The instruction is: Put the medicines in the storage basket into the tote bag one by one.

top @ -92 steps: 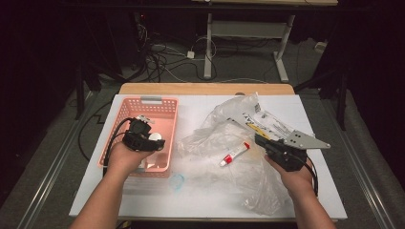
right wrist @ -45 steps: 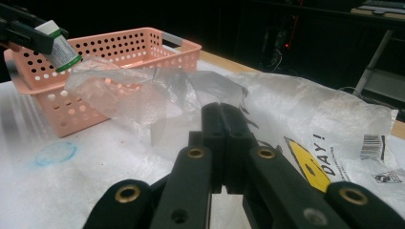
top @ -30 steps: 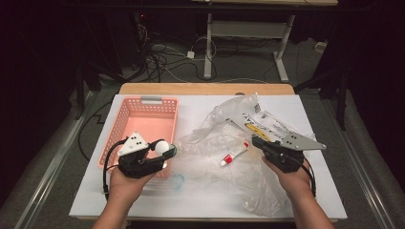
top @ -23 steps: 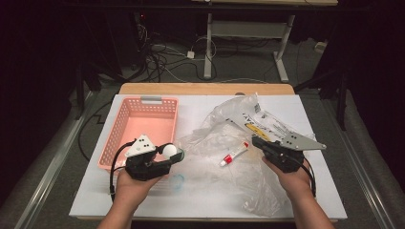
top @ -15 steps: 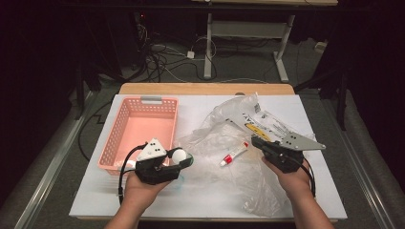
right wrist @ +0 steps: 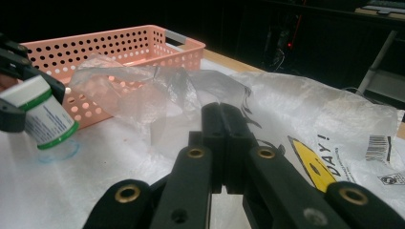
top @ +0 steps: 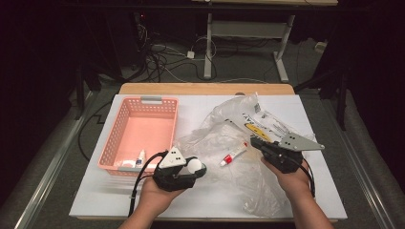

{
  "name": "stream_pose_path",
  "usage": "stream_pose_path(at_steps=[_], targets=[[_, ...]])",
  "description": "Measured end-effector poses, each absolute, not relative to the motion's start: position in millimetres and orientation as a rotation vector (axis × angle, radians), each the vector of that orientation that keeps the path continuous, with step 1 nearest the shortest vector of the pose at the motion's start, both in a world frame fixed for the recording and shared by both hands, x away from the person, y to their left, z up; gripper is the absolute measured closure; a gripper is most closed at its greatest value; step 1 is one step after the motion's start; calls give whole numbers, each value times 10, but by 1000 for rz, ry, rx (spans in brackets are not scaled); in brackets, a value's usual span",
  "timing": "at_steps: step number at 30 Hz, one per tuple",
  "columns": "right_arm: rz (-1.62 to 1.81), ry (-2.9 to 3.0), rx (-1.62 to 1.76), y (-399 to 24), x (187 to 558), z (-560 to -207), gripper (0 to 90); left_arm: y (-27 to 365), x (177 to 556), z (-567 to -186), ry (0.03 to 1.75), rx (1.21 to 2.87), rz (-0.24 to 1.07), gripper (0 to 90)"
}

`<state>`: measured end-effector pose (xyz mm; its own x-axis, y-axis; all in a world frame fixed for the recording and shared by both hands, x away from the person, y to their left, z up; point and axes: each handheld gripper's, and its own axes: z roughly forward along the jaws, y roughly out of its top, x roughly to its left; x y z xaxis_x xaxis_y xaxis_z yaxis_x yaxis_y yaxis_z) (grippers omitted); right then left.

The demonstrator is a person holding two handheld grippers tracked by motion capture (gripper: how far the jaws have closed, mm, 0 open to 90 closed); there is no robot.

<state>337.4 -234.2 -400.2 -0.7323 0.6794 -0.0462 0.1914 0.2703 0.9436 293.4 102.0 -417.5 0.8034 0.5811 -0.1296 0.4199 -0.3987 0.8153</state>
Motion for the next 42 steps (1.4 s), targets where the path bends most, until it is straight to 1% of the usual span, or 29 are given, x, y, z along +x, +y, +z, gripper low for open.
stream_pose_path(at_steps=[10,20,32,39,42], targets=[[1471,2093,785,-2359,3372,-3991,900,876,2945,-4296,727,2084,217,488],[1469,2095,791,-2351,3374,-4003,900,761,2939,-4340,706,2095,217,487],[1484,2084,786,-2360,3366,-3973,900,327,3140,-4367,669,2101,213,487],[1488,2081,778,-2358,3366,-3958,900,101,3278,-4402,661,2102,238,487],[1490,2081,778,-2359,3367,-3958,900,-10,3335,-4425,656,2098,224,487]])
